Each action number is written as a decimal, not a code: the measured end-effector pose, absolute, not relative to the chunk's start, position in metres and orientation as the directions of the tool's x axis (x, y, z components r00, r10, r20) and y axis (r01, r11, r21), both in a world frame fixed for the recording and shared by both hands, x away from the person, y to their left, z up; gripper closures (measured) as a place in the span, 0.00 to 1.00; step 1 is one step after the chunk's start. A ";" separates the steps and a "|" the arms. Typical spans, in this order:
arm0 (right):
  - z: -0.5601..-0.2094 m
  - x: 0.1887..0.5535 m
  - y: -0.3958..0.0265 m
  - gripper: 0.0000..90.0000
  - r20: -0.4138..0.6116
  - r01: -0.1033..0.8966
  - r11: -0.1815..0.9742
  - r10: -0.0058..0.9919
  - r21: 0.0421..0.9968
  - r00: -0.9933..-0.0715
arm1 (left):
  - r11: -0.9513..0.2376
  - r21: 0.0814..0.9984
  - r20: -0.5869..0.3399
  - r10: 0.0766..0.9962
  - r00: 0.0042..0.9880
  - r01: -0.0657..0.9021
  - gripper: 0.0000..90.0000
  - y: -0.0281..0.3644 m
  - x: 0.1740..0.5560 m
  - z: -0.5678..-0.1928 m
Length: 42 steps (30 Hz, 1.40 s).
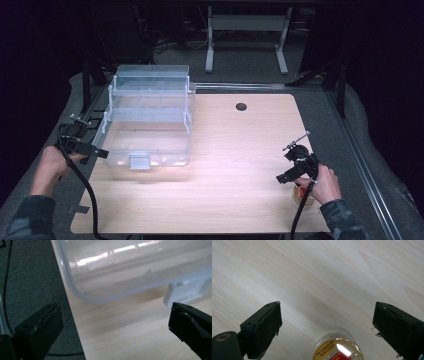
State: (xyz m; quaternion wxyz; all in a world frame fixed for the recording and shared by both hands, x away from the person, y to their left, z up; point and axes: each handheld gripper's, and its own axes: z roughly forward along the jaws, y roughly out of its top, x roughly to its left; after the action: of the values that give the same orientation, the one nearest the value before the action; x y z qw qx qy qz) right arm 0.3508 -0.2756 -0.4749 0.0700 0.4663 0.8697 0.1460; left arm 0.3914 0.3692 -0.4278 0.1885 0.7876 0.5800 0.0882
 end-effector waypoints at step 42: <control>-0.468 0.352 -0.273 0.13 0.008 0.783 0.528 0.828 0.330 -0.561 | -0.156 0.301 -0.065 0.981 0.184 0.941 0.92 0.390 0.476 -0.470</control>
State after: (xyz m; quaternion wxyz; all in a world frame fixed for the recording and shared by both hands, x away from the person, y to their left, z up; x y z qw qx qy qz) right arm 0.3517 -0.2730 -0.4682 0.0746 0.4623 0.8708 0.1496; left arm 0.4761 0.3897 -0.4698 0.1381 0.7568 0.6348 0.0726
